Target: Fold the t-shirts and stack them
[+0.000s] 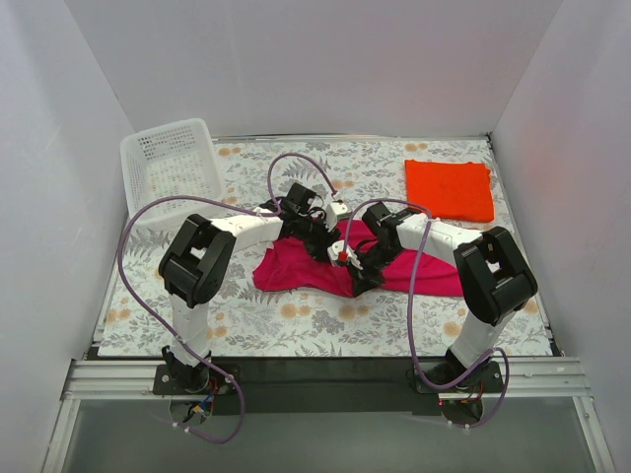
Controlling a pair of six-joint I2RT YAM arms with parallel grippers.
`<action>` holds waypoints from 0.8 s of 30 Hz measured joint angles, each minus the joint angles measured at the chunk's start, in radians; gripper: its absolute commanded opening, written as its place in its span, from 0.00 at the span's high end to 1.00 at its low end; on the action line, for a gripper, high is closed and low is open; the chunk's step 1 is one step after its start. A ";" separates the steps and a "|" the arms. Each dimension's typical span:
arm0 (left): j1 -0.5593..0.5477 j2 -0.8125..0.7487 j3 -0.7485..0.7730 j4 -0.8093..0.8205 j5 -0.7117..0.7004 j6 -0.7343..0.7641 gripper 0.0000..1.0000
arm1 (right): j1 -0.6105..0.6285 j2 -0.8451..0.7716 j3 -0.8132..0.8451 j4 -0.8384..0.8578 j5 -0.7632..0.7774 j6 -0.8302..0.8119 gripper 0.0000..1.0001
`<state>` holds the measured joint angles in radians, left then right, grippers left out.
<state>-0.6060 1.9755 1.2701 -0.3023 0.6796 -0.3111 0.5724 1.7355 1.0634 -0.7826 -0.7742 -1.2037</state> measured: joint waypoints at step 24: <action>-0.017 0.016 -0.020 0.040 -0.055 -0.006 1.00 | 0.000 0.001 0.000 0.000 -0.014 0.000 0.99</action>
<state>-0.6228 1.9919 1.2503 -0.2626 0.6243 -0.3176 0.5724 1.7363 1.0637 -0.7826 -0.7883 -1.2037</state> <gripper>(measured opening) 0.016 0.021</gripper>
